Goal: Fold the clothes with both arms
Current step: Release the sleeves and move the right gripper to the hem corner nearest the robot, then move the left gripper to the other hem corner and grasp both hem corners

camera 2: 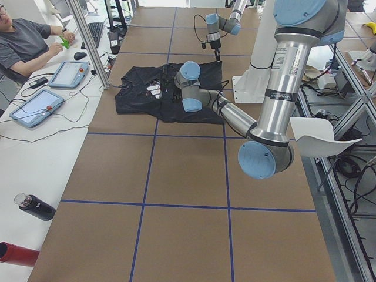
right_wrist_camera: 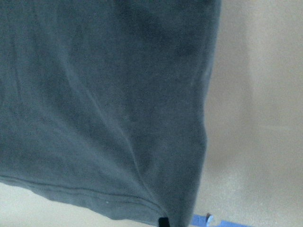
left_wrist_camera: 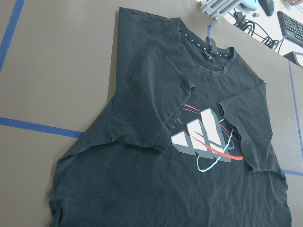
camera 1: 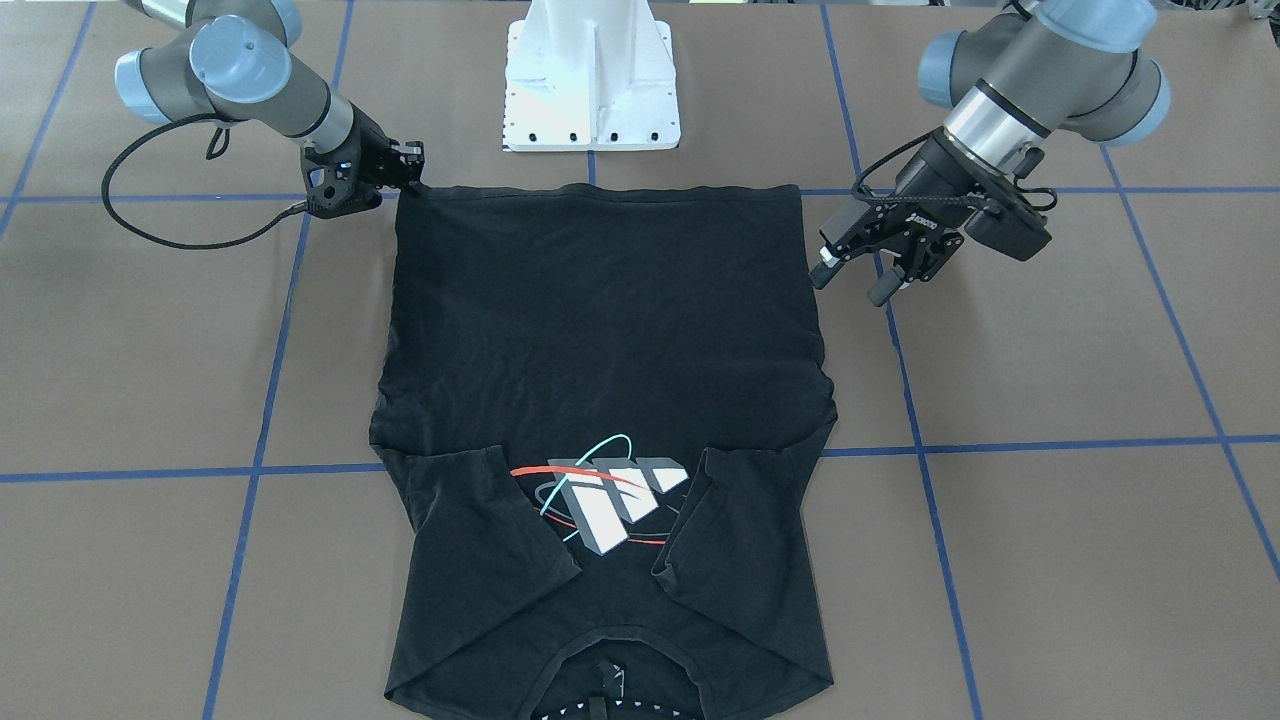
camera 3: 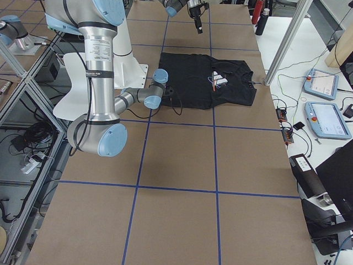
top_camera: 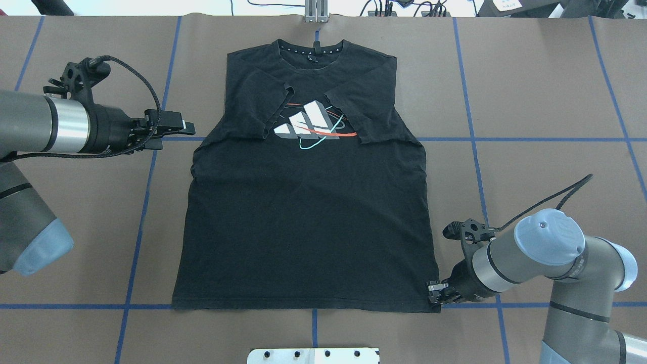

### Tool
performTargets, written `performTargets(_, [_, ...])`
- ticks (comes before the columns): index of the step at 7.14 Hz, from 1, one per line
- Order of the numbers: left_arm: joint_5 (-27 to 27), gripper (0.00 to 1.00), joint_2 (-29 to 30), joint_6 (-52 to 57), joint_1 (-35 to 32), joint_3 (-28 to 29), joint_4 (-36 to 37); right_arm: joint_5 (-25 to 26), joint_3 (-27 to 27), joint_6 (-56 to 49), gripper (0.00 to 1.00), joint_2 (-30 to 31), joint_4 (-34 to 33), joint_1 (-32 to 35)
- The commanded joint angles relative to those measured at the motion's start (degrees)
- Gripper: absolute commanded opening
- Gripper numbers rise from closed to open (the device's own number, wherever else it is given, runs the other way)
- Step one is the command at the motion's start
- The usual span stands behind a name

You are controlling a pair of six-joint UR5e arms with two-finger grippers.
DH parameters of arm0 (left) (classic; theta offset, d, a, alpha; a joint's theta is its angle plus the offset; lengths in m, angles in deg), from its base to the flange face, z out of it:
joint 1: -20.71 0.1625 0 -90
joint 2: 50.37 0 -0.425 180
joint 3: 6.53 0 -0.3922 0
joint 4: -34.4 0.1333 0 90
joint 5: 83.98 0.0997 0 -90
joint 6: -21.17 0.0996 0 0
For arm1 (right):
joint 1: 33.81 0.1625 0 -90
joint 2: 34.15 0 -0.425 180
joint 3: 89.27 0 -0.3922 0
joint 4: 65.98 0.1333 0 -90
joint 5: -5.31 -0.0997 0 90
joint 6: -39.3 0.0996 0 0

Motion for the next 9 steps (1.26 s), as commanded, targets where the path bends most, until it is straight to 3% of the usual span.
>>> performTargets(1, [-0.09, 1.0, -2.33, -0.54, 0.85, -1.63, -0.12, -0.18, 1.42, 0.68, 0.0, -0.06, 0.01, 0.03])
performTargets(3, [0.52, 1.0, -12.59, -4.28, 7.14, -8.46, -2.38, 0.17, 2.92, 0.95, 0.0, -0.85, 0.1, -0.05])
performTargets(4, [5.66, 1.0, -16.46, -8.93, 13.11, -8.24, -8.93, 0.17, 3.79, 1.47, 0.0, -1.03, 0.1, -0.05])
performTargets(6, [12.89, 1.0, -19.04, -14.93, 22.43, -7.01, -12.16, 0.09, 4.07, 1.56, 0.0, -1.03, 0.45, -0.14])
performTargets(8, [22.81, 1.0, -18.79, -20.3, 31.41, -2.03, -16.53, -0.27, 4.77, 1.56, 0.0, -1.03, 0.54, 0.47])
performTargets(9, [23.9, 1.0, -18.96, -20.93, 32.84, -1.73, -16.9, -0.27, 4.77, 1.56, 0.0, -1.12, 0.54, 0.65])
